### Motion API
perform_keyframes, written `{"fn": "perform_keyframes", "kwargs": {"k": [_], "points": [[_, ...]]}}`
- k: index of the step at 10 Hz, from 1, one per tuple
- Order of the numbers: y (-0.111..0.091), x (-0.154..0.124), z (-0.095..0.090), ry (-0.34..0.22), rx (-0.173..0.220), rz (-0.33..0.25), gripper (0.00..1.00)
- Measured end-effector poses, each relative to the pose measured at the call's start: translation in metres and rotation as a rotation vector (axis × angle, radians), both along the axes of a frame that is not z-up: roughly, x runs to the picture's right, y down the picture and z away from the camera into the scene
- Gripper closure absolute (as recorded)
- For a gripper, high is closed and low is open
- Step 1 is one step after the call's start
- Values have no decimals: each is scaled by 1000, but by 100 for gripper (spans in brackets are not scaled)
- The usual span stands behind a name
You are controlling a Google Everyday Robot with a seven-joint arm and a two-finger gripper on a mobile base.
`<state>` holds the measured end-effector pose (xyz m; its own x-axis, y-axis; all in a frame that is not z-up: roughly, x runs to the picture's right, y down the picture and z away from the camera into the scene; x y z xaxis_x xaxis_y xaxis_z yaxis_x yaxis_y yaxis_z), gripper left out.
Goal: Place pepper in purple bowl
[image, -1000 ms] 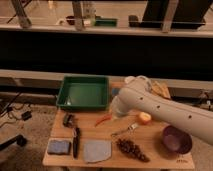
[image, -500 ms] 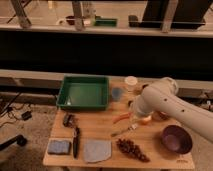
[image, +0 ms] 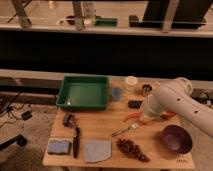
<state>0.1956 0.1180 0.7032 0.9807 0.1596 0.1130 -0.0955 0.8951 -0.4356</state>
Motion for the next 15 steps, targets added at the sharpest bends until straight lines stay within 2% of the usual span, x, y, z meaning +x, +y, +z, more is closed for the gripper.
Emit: {"fn": "perform_keyframes", "kwargs": {"k": [5,6,11,15], "points": [[1,-2,1,2,-4,1,86],[1,-1,0,28,6,25,86],[8,62,-7,198,73,170,86],[25,79,-14,257,68,224,86]]}}
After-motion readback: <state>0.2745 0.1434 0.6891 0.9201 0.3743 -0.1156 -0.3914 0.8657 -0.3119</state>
